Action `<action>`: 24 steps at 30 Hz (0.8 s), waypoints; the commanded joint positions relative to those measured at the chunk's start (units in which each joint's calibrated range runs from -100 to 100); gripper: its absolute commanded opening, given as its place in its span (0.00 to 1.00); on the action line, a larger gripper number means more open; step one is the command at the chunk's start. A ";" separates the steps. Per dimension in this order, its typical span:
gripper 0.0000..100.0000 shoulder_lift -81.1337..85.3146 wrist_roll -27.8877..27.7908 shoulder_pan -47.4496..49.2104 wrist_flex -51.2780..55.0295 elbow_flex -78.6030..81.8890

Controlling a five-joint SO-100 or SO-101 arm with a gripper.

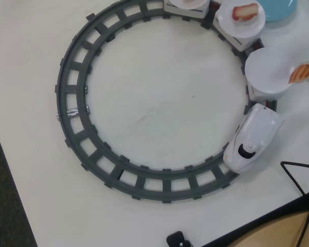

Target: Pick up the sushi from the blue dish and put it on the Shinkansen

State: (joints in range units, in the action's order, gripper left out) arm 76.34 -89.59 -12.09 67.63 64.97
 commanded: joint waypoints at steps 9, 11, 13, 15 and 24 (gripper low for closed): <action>0.02 -0.30 -4.27 8.66 -22.14 17.97; 0.02 -1.22 -4.01 9.19 -22.57 18.51; 0.02 -3.48 -3.80 9.27 -22.66 18.42; 0.02 -5.98 -3.75 9.27 -24.80 18.15; 0.03 -12.33 -3.75 9.27 -33.53 18.06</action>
State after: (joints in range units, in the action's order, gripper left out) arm 65.47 -93.31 -2.56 34.91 83.34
